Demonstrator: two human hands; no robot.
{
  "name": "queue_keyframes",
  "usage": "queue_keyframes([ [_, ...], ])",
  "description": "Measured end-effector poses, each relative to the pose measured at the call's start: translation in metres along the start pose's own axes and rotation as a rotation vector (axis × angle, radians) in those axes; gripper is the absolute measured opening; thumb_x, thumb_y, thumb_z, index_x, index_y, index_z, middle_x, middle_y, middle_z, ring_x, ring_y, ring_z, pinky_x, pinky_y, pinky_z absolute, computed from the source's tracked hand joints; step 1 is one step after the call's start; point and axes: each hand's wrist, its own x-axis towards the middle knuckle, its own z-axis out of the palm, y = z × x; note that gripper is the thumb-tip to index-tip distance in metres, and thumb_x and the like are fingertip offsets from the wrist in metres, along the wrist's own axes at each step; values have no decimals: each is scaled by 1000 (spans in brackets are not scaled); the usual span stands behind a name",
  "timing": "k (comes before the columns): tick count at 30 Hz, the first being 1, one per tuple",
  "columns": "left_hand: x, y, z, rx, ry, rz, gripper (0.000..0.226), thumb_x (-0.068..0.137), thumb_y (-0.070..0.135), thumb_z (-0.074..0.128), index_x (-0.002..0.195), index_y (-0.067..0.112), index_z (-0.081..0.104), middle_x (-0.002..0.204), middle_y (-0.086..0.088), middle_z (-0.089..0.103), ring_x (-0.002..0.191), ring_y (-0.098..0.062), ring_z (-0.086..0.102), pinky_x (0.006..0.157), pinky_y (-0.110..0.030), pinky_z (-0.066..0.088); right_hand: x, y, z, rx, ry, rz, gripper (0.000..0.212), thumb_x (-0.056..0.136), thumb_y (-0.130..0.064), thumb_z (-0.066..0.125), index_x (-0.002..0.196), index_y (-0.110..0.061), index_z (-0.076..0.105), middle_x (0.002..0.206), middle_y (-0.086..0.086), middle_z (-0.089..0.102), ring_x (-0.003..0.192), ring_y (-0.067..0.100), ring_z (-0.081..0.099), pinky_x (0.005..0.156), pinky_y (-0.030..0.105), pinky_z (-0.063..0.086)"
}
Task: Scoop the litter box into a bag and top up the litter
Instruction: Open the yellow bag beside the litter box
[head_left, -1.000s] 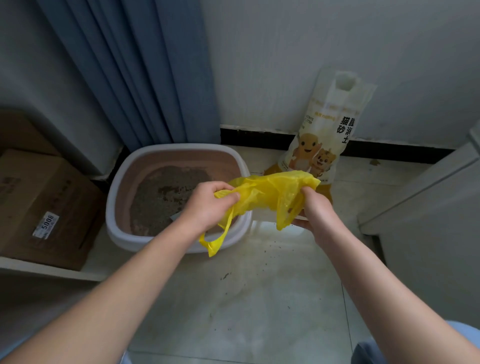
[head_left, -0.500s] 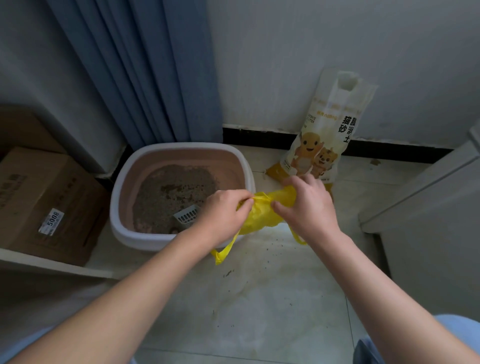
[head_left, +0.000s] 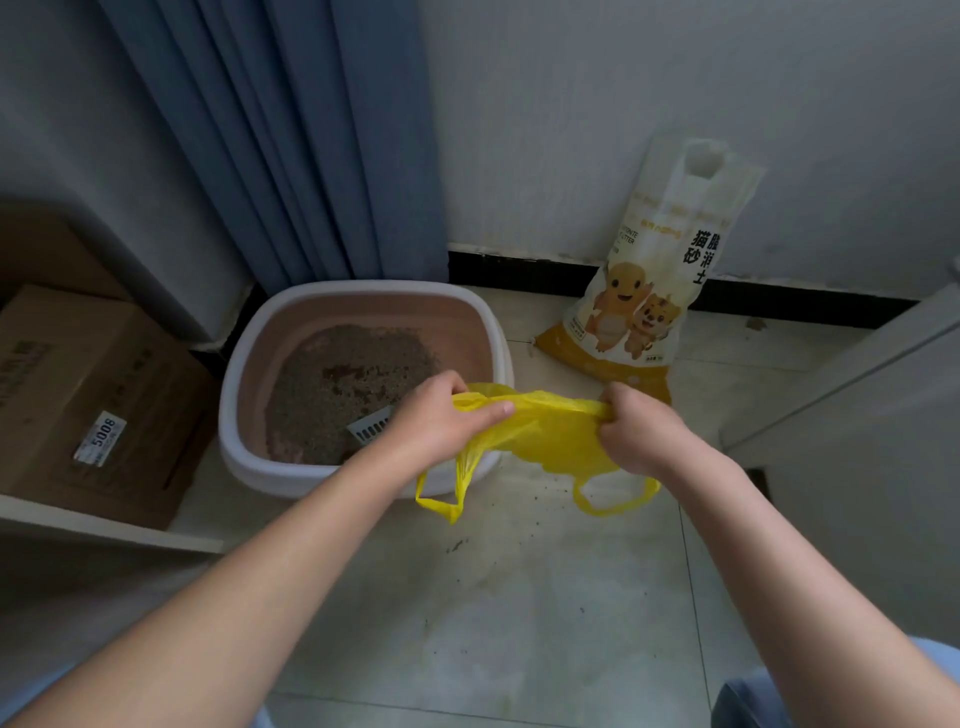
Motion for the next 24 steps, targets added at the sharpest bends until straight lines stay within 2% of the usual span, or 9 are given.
queue_keyframes([
  [3, 5, 6, 4, -336, 34, -60, 36, 87, 42, 68, 87, 7, 62, 71, 1, 56, 65, -15, 52, 55, -26, 39, -7, -8, 0, 168, -92, -66, 44, 83, -40, 67, 118, -21, 49, 101, -1, 60, 92, 20, 59, 81, 39, 54],
  [6, 2, 17, 8, -654, 1, -119, 35, 91, 43, 64, 82, 9, 62, 69, -3, 57, 64, -17, 55, 61, -28, 45, -13, -16, 0, 285, 12, -117, 67, 86, -68, 56, 133, -20, 55, 122, 3, 65, 110, 25, 62, 93, 40, 52],
  [8, 1, 19, 11, -658, -44, -111, 28, 86, 35, 72, 89, 10, 63, 74, -3, 61, 67, -15, 58, 62, -27, 47, -10, -16, 0, 255, 145, -99, 57, 96, -59, 49, 129, -14, 62, 117, 6, 69, 110, 28, 62, 83, 35, 51],
  [11, 4, 11, 14, -501, -57, -17, 28, 77, 10, 79, 95, 13, 58, 78, 2, 60, 64, -8, 55, 54, -17, 45, -2, -11, -2, 238, 285, -82, 17, 93, -35, 58, 97, -22, 69, 77, -8, 63, 80, 21, 62, 55, 24, 36],
  [13, 8, 3, 18, -318, 13, 17, 31, 72, 4, 75, 92, 19, 56, 79, 2, 60, 65, -10, 54, 55, -22, 44, 2, -10, -2, 277, 294, -77, 6, 89, -25, 59, 89, -21, 64, 71, -6, 60, 71, 20, 58, 54, 26, 37],
  [16, 15, -6, 22, -257, 129, -56, 21, 75, 7, 70, 89, 17, 60, 78, 3, 61, 68, -11, 55, 53, -22, 40, 1, -15, -3, 341, 266, -110, 13, 87, -22, 58, 100, -19, 57, 80, -2, 61, 73, 20, 57, 63, 34, 45],
  [18, 21, -11, 23, -426, 173, -176, 7, 78, 14, 69, 84, 14, 64, 73, 0, 62, 67, -16, 57, 55, -24, 41, 0, -18, 0, 360, 251, -128, 25, 85, -35, 64, 102, -19, 54, 82, -4, 60, 75, 18, 57, 65, 36, 47],
  [21, 22, -10, 17, -931, 82, -439, 11, 84, 19, 68, 88, 9, 67, 75, -12, 66, 60, -23, 64, 53, -28, 50, 0, -19, 2, 339, 279, -105, 38, 84, -58, 61, 96, -22, 56, 81, -6, 60, 77, 14, 58, 63, 35, 45],
  [24, 22, -7, 7, -1316, -116, -671, 14, 96, 12, 56, 89, 4, 66, 71, -15, 70, 53, -23, 69, 49, -36, 58, 4, -15, 4, 296, 308, -64, 27, 89, -42, 57, 106, -22, 63, 82, -6, 62, 79, 18, 59, 60, 31, 39],
])
